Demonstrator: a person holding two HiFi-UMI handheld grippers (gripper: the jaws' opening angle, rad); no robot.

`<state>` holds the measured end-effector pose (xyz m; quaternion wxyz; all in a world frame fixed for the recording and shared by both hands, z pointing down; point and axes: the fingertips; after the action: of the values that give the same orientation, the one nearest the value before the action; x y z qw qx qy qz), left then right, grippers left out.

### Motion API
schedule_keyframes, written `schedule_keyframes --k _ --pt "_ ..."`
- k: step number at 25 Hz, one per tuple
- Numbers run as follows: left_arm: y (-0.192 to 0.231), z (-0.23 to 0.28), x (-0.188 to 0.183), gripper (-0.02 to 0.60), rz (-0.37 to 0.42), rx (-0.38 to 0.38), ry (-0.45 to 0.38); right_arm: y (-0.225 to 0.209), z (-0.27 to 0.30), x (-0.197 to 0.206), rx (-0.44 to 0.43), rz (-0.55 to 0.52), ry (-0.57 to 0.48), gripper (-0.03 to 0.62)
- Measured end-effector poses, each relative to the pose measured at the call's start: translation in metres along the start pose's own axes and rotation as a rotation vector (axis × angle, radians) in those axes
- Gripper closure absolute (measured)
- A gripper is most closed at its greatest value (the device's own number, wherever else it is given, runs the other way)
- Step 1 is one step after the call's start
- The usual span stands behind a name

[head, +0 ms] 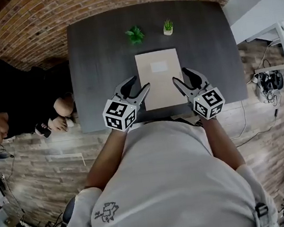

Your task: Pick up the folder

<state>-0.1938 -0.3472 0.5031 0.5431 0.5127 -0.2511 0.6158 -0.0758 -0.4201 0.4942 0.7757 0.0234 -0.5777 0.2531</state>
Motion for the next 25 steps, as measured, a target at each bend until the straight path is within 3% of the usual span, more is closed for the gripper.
schedule_keyframes --k 12,25 --pt "0.035 0.043 0.056 0.331 -0.127 -0.075 0.155 -0.063 0.036 0.060 -0.044 0.110 0.203 0.342" --pt "0.051 0.071 0.143 0.290 -0.271 -0.086 0.348 -0.105 0.048 0.140 -0.062 0.252 0.391 0.319"
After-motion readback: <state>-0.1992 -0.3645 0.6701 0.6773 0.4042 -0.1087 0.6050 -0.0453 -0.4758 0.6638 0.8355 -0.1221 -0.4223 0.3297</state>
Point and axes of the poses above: the fingertips, and each gripper's own axes: z forward along the fingers, y to its left, x out of its underside, and after that the axes turned 4 degrees about z, right-handed
